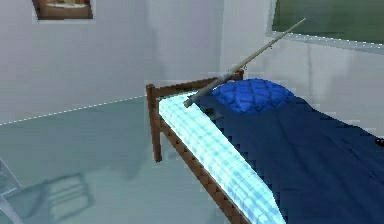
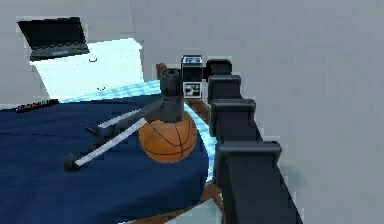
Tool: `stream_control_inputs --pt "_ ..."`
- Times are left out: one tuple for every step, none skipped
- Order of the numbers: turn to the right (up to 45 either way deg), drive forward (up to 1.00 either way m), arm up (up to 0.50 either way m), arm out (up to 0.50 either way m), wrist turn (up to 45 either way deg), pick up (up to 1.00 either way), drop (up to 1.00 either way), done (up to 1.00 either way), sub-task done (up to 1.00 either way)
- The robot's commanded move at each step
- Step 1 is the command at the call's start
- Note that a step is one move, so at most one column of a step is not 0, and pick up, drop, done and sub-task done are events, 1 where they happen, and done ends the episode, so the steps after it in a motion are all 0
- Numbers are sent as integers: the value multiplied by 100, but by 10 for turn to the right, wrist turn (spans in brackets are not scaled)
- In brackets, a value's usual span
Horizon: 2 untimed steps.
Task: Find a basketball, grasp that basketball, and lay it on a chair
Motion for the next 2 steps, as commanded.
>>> stream_control_inputs --pt "0 0 0 0 450 0 0 0 0" --pt "0 0 0 0 270 0 0 0 0"
